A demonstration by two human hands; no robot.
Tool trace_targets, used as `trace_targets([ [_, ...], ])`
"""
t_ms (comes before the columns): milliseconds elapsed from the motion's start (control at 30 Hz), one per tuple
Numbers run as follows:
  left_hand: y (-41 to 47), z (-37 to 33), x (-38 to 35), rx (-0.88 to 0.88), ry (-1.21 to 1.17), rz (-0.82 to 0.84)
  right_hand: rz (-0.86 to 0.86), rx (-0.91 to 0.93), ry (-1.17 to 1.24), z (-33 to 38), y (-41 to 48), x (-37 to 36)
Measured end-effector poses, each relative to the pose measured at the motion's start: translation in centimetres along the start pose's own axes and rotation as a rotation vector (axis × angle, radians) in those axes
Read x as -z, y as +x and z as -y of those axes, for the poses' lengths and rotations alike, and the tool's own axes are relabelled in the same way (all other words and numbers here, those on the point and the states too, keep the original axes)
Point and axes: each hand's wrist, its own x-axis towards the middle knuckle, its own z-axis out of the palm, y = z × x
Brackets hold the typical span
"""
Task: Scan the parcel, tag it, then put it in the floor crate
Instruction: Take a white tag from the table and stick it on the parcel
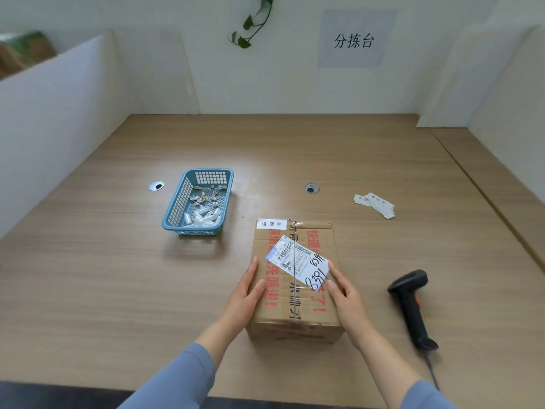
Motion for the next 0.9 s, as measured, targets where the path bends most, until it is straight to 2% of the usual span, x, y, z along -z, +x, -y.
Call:
trace_targets([
  [367, -1.2, 0.5, -0.4, 0.033, -0.093, -0.001, 0.006, 0.069, -0.061, -1.1, -1.0, -0.3],
  [900, -1.4, 0.6, -0.6, 0.061, -0.187, -0.03, 0.014, 0.072, -0.033, -0.9, -1.1, -0.5],
])
